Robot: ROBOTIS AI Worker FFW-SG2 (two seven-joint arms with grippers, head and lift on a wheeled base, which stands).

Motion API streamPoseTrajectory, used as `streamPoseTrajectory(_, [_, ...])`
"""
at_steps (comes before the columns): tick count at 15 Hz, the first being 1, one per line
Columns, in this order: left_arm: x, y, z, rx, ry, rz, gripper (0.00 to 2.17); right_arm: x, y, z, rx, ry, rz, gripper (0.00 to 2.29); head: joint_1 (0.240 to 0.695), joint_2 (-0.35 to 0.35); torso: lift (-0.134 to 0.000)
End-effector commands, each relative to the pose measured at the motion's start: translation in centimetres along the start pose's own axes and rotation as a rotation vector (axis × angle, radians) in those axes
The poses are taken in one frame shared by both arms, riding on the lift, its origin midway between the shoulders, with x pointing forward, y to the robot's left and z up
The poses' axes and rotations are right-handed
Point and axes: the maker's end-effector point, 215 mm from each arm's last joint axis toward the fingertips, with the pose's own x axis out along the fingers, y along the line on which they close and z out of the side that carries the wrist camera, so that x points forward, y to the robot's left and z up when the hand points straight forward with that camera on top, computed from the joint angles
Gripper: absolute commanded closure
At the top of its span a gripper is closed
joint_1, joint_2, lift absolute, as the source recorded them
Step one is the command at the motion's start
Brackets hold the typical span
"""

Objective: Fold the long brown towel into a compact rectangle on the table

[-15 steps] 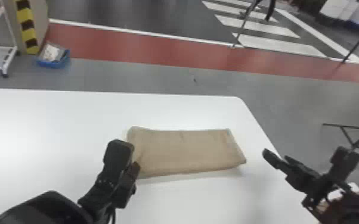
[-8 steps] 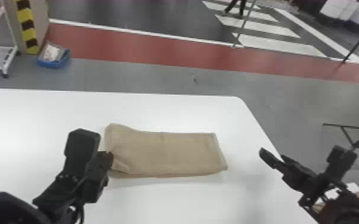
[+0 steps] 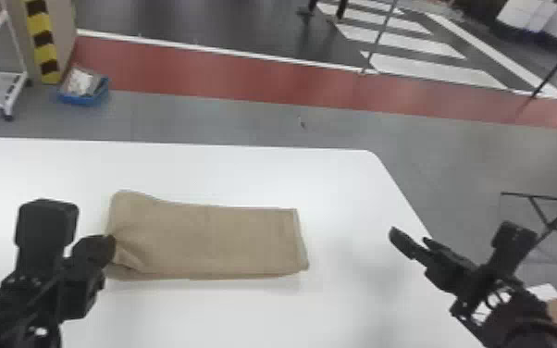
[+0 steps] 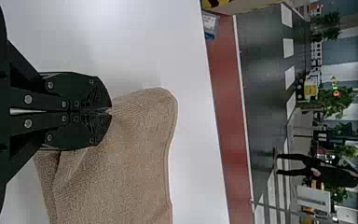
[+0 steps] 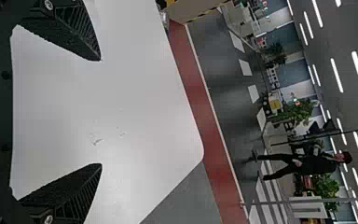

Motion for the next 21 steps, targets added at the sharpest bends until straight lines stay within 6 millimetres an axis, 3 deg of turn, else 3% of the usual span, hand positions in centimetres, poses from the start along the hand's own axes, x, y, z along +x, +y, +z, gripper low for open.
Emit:
streamPoseTrajectory(1, [-0.2, 1.3, -1.1, -0.008, 0.017, 0.020, 1.70, 0.3, 1.5, -0.7, 0.008, 0.021, 0.023, 0.07, 0.695, -0.350, -0.124])
streamPoseTrajectory(2, [-0.3, 1.6, -1.3, -0.010, 0.019, 0.023, 1.65, 0.5, 2.6, -1.1, 0.007, 0.037, 0.038, 0.08, 0.695, -0.350, -0.124])
streamPoseTrajectory(3, [-0.8, 1.8, -1.7, -0.022, 0.023, 0.015, 1.21, 0.8, 4.2, -1.5, 0.003, 0.052, 0.062, 0.09, 0.695, -0.350, -0.124])
streamPoseTrajectory(4, [-1.3, 1.8, -1.6, -0.035, 0.017, 0.006, 0.44, 1.0, 5.7, -2.0, 0.001, 0.072, 0.077, 0.12, 0.695, -0.350, -0.124])
streamPoseTrajectory(5, [-1.8, 1.6, -1.1, -0.038, 0.004, 0.004, 0.00, 1.4, 7.8, -2.6, -0.011, 0.094, 0.098, 0.16, 0.695, -0.350, -0.124])
streamPoseTrajectory(7, [-2.8, 1.8, -0.1, -0.040, -0.022, 0.013, 0.01, 2.2, 11.6, -4.2, -0.039, 0.150, 0.136, 0.22, 0.695, -0.348, -0.124])
streamPoseTrajectory(9, [-4.2, 2.8, 1.3, -0.031, -0.056, 0.034, 0.02, 3.5, 15.7, -5.6, -0.084, 0.187, 0.166, 0.28, 0.695, -0.288, -0.124])
streamPoseTrajectory(11, [-4.8, 2.9, 2.3, -0.029, -0.080, 0.037, 0.02, 4.9, 19.5, -5.6, -0.124, 0.186, 0.190, 0.28, 0.695, -0.240, -0.124])
streamPoseTrajectory(13, [-4.7, 2.3, 3.1, -0.029, -0.105, 0.015, 0.04, 6.0, 22.1, -6.6, -0.138, 0.207, 0.201, 0.28, 0.695, -0.174, -0.124])
streamPoseTrajectory(16, [-4.0, -0.2, 3.9, -0.012, -0.137, -0.050, 0.05, 7.1, 22.8, -8.9, -0.165, 0.281, 0.170, 0.29, 0.695, -0.137, -0.124])
streamPoseTrajectory(21, [-3.4, -3.8, 4.0, 0.025, -0.163, -0.138, 0.05, 7.7, 23.1, -10.0, -0.185, 0.328, 0.159, 0.32, 0.695, -0.161, -0.124])
